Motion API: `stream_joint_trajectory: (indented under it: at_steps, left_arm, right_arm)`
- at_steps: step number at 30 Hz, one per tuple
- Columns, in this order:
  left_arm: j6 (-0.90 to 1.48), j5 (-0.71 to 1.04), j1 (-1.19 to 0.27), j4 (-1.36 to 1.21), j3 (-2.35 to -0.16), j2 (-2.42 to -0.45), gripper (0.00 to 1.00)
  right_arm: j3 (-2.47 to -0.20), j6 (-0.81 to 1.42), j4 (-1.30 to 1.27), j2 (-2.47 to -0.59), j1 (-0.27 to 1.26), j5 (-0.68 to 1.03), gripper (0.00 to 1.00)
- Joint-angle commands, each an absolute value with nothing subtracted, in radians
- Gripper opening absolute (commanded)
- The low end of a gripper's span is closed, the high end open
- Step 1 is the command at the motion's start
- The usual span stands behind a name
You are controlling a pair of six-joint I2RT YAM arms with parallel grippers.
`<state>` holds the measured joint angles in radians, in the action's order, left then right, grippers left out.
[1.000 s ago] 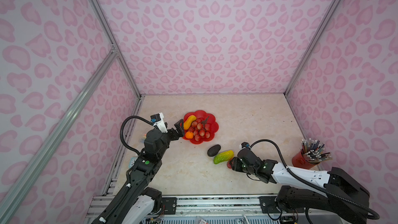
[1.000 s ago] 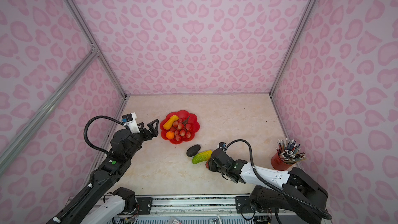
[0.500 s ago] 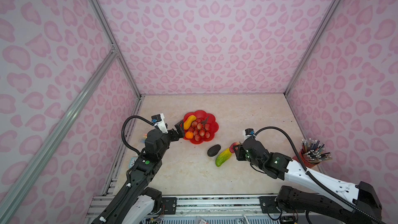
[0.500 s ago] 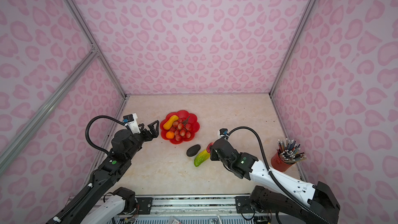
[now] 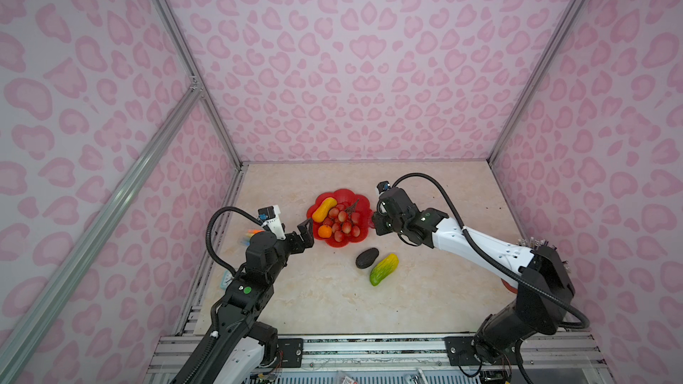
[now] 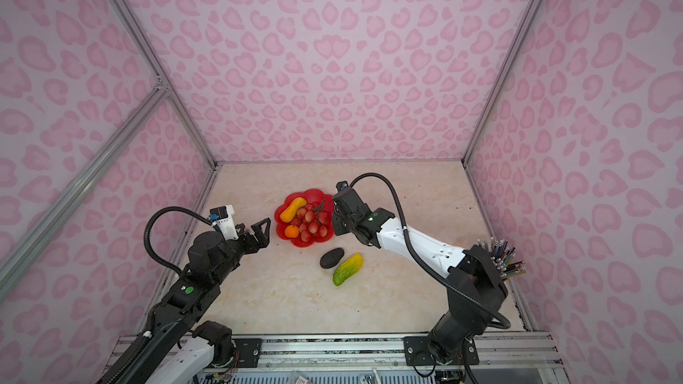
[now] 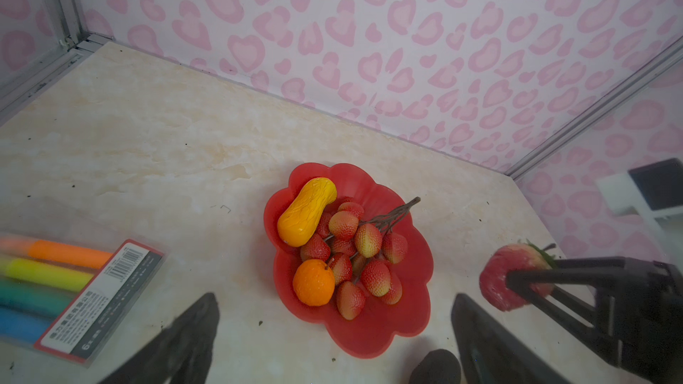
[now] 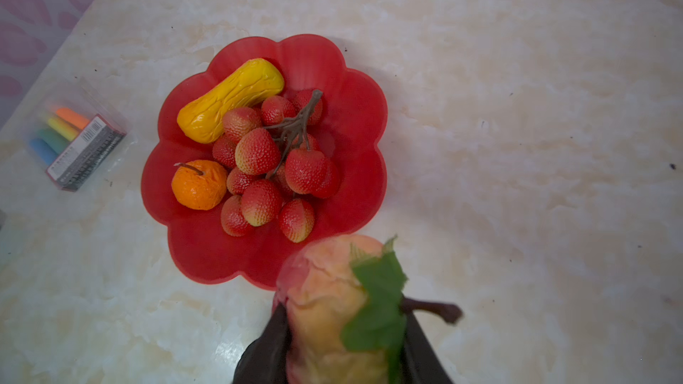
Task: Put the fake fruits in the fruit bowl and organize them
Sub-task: 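Carry the peach into the red bowl and release with the right gripper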
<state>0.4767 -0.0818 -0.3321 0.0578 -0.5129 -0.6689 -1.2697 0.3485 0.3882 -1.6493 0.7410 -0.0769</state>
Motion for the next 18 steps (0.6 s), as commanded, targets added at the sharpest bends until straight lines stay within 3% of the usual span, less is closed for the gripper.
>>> stream_joint_trajectory:
  at_steps: [1,13,18]
  left_arm:
    - [0.489,-0.083,-0.33,0.119,-0.505,-0.638,0.98]
    - [0.502,-0.063,-0.33,0.246,-0.475,-0.548,0.97]
    - [0.484,-0.045,-0.33,0.264,-0.489,-0.564,0.97]
  right_arm:
    - [-1.33,0.227,0.439,-1.747,0.718,-0.006,0.25]
    - [-1.523,0.157,0.49,-2.004,0.692,0.066,0.28]
    - [-1.521,0.176,0.488,-1.999,0.691,0.049,0.55]
